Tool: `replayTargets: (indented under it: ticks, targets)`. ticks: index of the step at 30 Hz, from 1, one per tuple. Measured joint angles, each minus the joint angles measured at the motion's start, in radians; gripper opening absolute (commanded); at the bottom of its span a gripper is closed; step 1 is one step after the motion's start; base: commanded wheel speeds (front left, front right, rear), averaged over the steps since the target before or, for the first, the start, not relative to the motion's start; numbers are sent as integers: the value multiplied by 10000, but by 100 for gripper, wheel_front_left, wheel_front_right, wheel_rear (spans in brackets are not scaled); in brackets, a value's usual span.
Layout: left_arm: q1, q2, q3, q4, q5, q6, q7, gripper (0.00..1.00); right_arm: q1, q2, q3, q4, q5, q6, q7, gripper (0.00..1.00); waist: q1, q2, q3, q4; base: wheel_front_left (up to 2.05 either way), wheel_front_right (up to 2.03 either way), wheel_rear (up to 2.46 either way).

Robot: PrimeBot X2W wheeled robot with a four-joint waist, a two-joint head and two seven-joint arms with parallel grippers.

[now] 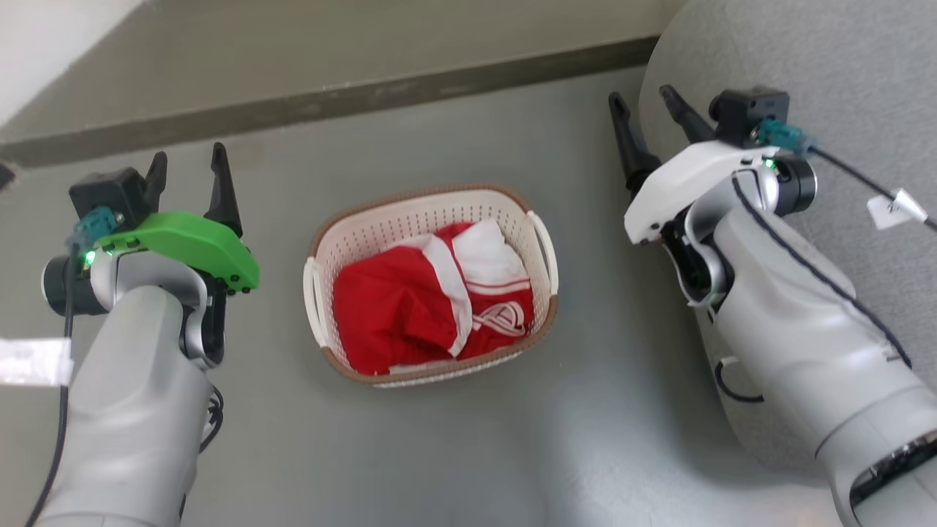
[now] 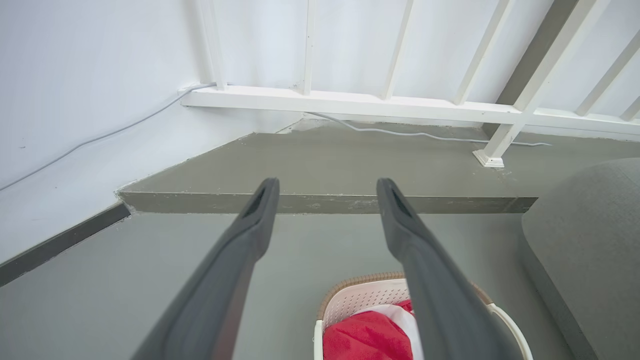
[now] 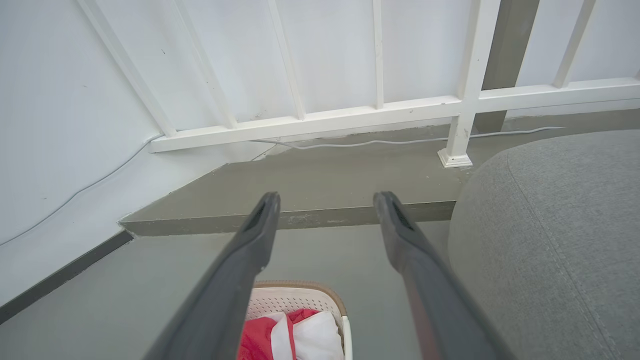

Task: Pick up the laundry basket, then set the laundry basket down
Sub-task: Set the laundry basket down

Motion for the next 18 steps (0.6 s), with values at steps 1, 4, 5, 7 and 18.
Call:
replayTargets:
  ticks: [1, 4, 5, 7, 18]
  targets:
    - [140, 0, 69, -240, 71, 29, 0, 100, 128, -8, -36, -186, -113, -44, 2, 100, 0, 0, -94, -5, 0, 0, 0]
    - [549, -8, 245, -968, 328, 173, -2, 100, 526, -90, -278, -805, -523, -138, 0, 100, 0, 0, -362, -19, 0, 0, 0]
    - [692, -12, 257, -1170, 405, 176, 0, 100, 659, -140, -380, -1007, -621, -219, 0, 100, 0, 0, -448, -23, 0, 0, 0]
    - [848, -29, 265, -1379, 487, 198, 0, 100, 790, -188, -491, -1218, -694, -224, 0, 100, 0, 0, -532, -26, 0, 0, 0]
    - [2945, -278, 445, -3586, 1114, 353, -2, 100, 2704, -324, -1490, -3202, -1676, -535, 0, 100, 1, 0, -1392, -47, 0, 0, 0]
